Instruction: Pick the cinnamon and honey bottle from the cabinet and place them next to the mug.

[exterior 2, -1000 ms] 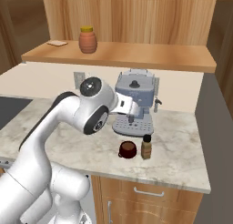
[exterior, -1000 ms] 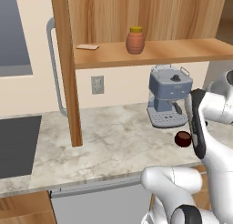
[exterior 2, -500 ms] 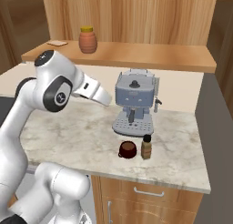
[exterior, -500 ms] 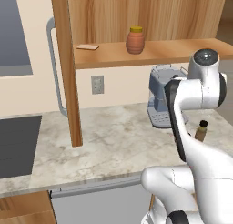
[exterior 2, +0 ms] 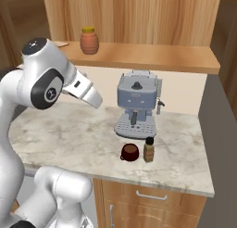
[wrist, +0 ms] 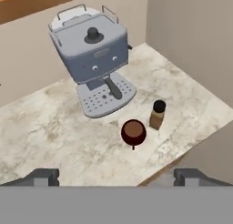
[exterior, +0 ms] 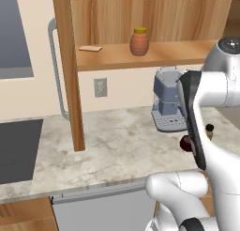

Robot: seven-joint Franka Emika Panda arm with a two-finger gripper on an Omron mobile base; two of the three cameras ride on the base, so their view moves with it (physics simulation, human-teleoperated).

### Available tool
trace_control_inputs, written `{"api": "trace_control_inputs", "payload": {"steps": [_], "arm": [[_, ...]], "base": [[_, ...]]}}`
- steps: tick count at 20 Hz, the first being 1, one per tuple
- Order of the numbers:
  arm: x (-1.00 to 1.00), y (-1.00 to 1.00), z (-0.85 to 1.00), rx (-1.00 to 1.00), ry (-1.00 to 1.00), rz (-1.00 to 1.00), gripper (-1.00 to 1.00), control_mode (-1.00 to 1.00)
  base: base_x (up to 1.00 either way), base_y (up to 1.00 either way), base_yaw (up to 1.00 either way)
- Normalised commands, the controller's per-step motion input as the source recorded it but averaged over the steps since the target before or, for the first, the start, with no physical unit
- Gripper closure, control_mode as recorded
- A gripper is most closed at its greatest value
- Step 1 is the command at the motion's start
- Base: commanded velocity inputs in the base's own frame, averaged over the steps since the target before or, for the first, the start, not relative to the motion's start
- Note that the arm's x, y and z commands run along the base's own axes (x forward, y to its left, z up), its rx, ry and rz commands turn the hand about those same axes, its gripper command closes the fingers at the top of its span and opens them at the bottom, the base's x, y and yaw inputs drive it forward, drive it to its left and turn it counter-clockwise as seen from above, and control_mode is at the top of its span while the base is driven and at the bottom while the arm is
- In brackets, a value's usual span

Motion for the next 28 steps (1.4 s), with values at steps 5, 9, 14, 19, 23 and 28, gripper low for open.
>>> {"api": "trace_control_inputs", "payload": {"steps": [5, 9, 14, 19, 23, 28], "arm": [[-0.01, 0.17, 0.53, 0.05, -0.29, 0.09, -1.00, -1.00], [0.01, 0.30, 0.07, 0.02, -0.50, 0.16, -1.00, -1.00], [0.27, 0.64, 0.09, 0.01, -0.41, 0.26, -1.00, -1.00], [0.03, 0.50, 0.61, -0.02, -0.18, 0.30, -1.00, -1.00], [-0.02, 0.12, 0.93, -0.17, 0.01, 0.17, -1.00, -1.00], [0.17, 0.33, 0.52, -0.28, 0.29, 0.01, -1.00, -1.00]], "base": [[0.00, 0.00, 0.00], [0.00, 0.00, 0.00], [0.00, 0.00, 0.00], [0.00, 0.00, 0.00], [0.00, 0.00, 0.00], [0.00, 0.00, 0.00]]}}
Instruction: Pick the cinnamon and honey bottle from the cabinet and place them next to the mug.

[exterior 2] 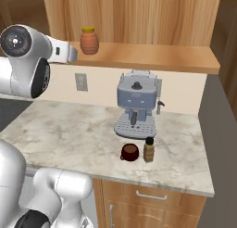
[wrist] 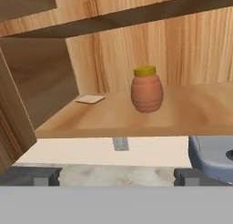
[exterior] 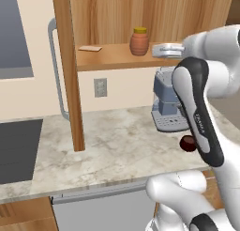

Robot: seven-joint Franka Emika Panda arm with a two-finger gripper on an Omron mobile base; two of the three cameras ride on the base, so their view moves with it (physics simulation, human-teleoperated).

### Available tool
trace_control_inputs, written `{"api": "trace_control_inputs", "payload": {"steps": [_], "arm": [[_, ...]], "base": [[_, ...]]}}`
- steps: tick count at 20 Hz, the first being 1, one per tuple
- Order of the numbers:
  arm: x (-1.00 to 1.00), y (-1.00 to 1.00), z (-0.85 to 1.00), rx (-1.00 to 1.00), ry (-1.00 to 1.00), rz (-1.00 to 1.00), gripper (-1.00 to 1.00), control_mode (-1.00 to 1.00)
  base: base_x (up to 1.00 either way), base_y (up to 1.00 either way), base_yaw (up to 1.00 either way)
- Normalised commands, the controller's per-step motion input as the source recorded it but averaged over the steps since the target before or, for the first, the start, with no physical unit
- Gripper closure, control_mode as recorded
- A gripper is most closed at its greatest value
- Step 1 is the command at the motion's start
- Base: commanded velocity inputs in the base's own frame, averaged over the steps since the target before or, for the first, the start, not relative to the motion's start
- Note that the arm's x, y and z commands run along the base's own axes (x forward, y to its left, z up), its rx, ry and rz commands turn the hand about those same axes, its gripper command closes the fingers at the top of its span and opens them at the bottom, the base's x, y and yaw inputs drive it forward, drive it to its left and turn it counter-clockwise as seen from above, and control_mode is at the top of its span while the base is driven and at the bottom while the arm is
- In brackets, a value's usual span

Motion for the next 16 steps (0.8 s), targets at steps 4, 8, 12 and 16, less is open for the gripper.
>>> {"api": "trace_control_inputs", "payload": {"steps": [4, 8, 12, 16], "arm": [[0.46, 0.46, 0.01, -0.31, 0.37, 0.00, -1.00, -1.00], [0.31, 0.20, -0.22, -0.14, 0.07, 0.00, -1.00, -1.00], [0.54, -0.20, -0.44, -0.01, 0.04, 0.00, -1.00, -1.00], [0.87, -0.52, -0.18, -0.01, 0.06, -0.01, -1.00, -1.00]], "base": [[0.00, 0.00, 0.00], [0.00, 0.00, 0.00], [0.00, 0.00, 0.00], [0.00, 0.00, 0.00]]}}
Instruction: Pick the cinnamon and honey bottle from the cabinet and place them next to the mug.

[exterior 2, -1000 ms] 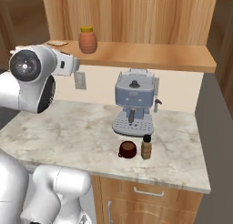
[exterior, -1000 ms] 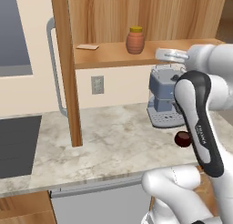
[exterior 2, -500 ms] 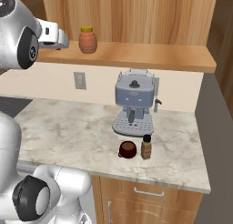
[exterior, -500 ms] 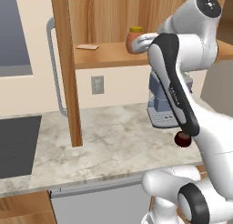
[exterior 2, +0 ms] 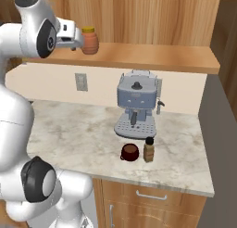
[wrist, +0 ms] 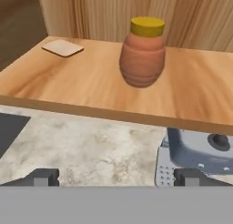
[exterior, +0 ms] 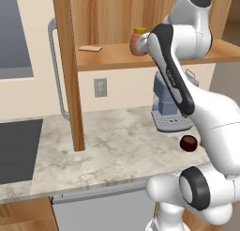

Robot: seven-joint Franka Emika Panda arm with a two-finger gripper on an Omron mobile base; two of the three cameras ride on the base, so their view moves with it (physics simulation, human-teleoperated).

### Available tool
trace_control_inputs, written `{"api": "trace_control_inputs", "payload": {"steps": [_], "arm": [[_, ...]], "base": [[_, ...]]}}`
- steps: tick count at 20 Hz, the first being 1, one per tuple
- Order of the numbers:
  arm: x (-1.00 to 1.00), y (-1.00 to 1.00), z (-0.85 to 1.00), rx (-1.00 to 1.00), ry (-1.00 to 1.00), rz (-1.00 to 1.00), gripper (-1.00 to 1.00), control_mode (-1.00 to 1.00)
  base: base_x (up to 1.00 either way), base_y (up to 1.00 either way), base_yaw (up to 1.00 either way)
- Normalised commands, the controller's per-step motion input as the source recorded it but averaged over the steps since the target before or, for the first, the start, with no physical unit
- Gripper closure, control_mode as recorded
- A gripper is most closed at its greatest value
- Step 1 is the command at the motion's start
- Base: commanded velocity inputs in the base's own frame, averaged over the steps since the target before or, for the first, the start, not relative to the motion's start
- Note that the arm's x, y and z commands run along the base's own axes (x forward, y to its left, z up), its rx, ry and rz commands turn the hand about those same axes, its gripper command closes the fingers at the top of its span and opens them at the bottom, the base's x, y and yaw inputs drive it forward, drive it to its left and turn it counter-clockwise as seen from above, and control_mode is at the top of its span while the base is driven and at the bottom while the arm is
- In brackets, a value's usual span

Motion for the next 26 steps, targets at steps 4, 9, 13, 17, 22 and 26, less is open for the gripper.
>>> {"api": "trace_control_inputs", "payload": {"steps": [4, 9, 13, 17, 22, 26], "arm": [[0.83, -0.52, 0.00, 0.01, 0.00, -0.05, -1.00, -1.00], [0.80, -0.09, 0.14, 0.00, -0.06, -0.08, -1.00, -1.00], [0.51, 0.00, 0.08, 0.03, -0.07, -0.05, -1.00, -1.00], [0.23, 0.15, 0.00, 0.08, -0.07, -0.02, -1.00, -1.00], [0.00, 0.08, 0.02, 0.11, -0.02, 0.00, -1.00, -1.00], [0.03, 0.00, 0.03, 0.03, -0.01, 0.00, -1.00, -1.00]], "base": [[0.00, 0.00, 0.00], [0.00, 0.00, 0.00], [0.00, 0.00, 0.00], [0.00, 0.00, 0.00], [0.00, 0.00, 0.00], [0.00, 0.00, 0.00]]}}
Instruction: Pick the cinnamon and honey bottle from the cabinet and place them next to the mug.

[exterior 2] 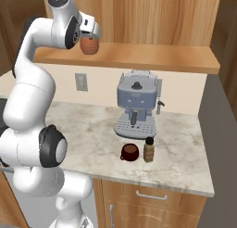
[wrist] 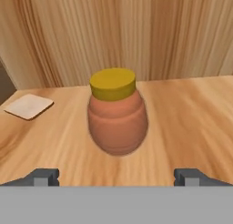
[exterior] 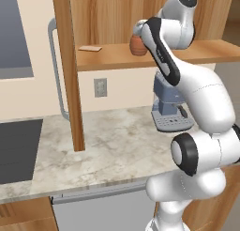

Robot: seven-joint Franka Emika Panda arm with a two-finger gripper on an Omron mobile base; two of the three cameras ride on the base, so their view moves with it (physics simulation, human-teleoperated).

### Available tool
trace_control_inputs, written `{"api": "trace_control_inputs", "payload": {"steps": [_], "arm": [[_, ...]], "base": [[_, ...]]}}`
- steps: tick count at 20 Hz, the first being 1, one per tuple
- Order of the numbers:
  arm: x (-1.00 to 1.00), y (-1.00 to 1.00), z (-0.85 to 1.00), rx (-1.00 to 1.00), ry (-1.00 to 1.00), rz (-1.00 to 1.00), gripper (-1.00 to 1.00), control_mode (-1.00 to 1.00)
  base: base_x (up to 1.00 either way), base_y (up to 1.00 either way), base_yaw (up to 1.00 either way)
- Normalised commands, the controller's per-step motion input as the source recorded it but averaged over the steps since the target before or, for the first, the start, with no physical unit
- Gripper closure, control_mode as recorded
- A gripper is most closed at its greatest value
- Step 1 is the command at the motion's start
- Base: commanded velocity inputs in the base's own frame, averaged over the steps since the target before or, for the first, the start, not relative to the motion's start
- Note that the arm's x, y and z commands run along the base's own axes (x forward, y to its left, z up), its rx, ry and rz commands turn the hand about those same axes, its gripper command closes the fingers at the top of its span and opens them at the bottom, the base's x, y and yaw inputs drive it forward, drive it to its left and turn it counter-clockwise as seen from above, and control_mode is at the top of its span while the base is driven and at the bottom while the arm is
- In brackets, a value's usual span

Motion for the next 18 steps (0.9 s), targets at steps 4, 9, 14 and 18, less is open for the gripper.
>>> {"api": "trace_control_inputs", "payload": {"steps": [4, 9, 14, 18], "arm": [[0.25, 0.00, 0.00, 0.00, -0.11, 0.00, -1.00, -1.00], [0.29, 0.00, 0.00, 0.00, -0.14, 0.00, -1.00, -1.00], [0.22, 0.00, 0.00, 0.00, -0.07, 0.00, -1.00, -1.00], [0.20, 0.00, 0.07, 0.00, 0.00, 0.00, -1.00, -1.00]], "base": [[0.00, 0.00, 0.00], [0.00, 0.00, 0.00], [0.00, 0.00, 0.00], [0.00, 0.00, 0.00]]}}
